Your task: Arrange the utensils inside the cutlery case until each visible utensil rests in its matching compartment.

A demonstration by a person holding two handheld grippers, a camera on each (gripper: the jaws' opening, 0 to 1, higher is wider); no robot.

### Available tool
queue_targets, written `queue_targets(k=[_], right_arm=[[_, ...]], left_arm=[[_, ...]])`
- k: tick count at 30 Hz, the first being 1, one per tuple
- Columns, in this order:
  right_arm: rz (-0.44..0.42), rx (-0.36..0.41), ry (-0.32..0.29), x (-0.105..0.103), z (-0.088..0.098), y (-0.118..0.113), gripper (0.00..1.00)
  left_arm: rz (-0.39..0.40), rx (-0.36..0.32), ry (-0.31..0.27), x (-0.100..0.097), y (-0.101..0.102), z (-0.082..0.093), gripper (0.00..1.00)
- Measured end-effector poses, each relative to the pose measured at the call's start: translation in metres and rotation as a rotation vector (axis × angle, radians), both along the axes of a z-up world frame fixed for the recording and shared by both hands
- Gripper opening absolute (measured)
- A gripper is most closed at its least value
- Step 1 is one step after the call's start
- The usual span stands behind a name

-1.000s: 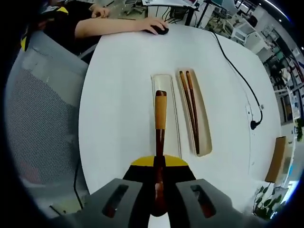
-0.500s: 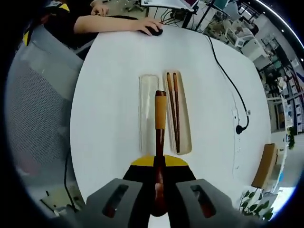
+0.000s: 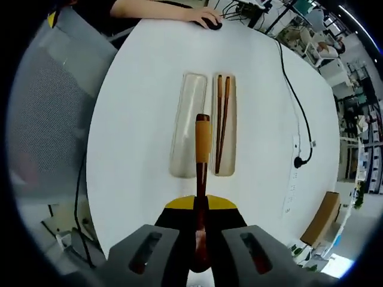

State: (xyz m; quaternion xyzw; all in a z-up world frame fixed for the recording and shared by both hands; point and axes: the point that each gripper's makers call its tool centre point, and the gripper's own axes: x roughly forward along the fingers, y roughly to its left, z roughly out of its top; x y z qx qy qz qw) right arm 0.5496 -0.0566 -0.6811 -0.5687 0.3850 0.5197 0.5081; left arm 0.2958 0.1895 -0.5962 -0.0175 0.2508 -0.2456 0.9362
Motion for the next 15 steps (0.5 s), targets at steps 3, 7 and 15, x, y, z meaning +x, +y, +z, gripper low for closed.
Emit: queue_targets(k=[3, 7, 15], right_arm=[[0.028, -0.028, -0.01, 0.008, 0.001, -0.002, 0.0], [0.056, -0.042, -0.032, 0.025, 0.004, 0.004, 0.0], [-0.033, 0.119, -0.067, 0.044, 0.016, 0.04, 0.0]], left_arm=[[0.003, 0.007, 0.003, 0.002, 0.002, 0.002, 0.78], [-0.011, 0.027, 0.005, 0.002, 0.002, 0.005, 0.78], [-0.011, 0.033, 0.013, 0.007, 0.0, 0.004, 0.78]])
